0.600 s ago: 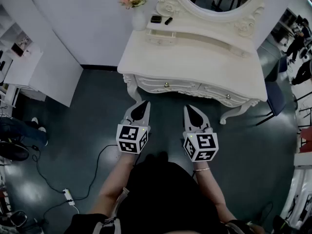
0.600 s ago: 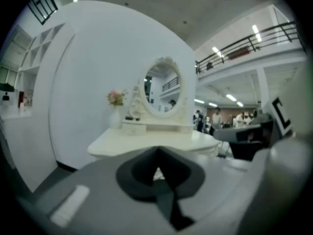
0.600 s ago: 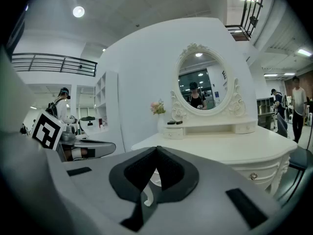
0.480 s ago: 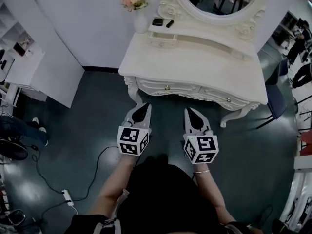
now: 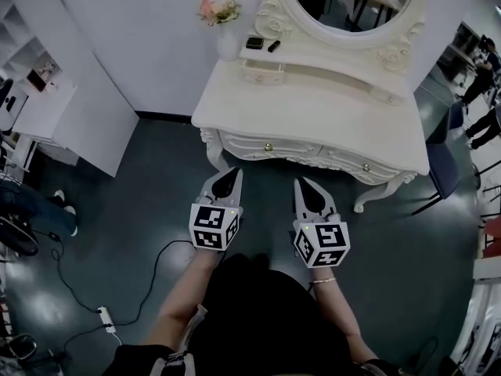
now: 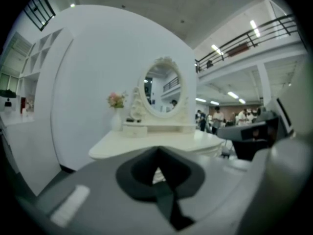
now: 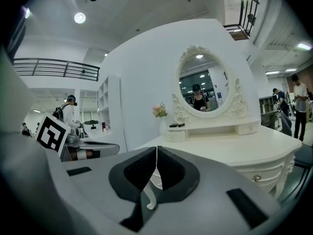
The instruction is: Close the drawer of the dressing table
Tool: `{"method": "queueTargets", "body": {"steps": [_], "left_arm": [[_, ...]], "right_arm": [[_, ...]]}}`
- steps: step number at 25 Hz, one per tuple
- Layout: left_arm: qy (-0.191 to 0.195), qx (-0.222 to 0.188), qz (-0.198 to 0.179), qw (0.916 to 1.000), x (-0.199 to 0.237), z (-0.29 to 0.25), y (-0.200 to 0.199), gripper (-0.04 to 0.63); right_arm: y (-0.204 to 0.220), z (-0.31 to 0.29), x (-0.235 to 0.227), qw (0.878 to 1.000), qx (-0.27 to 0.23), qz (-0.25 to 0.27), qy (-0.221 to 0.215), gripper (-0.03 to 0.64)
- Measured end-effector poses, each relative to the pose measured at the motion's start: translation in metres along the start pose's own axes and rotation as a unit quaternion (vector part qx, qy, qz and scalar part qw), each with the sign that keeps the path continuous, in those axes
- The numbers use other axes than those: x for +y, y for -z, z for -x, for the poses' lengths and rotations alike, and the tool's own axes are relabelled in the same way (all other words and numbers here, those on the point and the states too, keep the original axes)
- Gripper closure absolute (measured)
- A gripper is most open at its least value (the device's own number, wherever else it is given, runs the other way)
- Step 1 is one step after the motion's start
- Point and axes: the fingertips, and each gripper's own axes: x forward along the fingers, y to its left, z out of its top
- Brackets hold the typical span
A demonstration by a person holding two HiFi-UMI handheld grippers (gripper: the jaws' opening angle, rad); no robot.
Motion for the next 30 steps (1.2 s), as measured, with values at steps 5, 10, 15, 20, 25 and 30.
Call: {"method": "queueTargets", "body": {"steps": [5,10,15,20,25,30], "left_arm": [[0.001,-0.002,-0.006,1.0,-0.002,-0.009,-0.006,0.588],[0.005,0.005,-0.004,1.0,-0.002,-0.023,-0.008,0.522],[0.001,0.007,-0.002,1.0,0.007,-0.035,-0.011,0.475],[-0.009,0.011,0.014,0.9998,0.023,-0.055,-0.012,0.447],[-0.011,0.011,0.011,0.9998,0.039,-0.084,-0.018,0.442],[-0.009,0.014,0.012,0.9998,0.06,-0.123,-0.025,0.437]], "right_arm": [[-0.001,0.003,-0.011,1.0,0.001,-0.003,0.008,0.612],[0.0,0.0,-0.014,1.0,0.004,-0.005,0.005,0.612],[0.002,-0.005,-0.019,1.0,0.009,-0.013,0.009,0.611],[0.001,-0.017,-0.03,1.0,0.011,-0.017,0.017,0.611],[-0.003,-0.04,-0.044,1.0,0.01,-0.019,0.022,0.611],[-0.008,-0.077,-0.06,0.999,0.014,-0.023,0.026,0.611]]}}
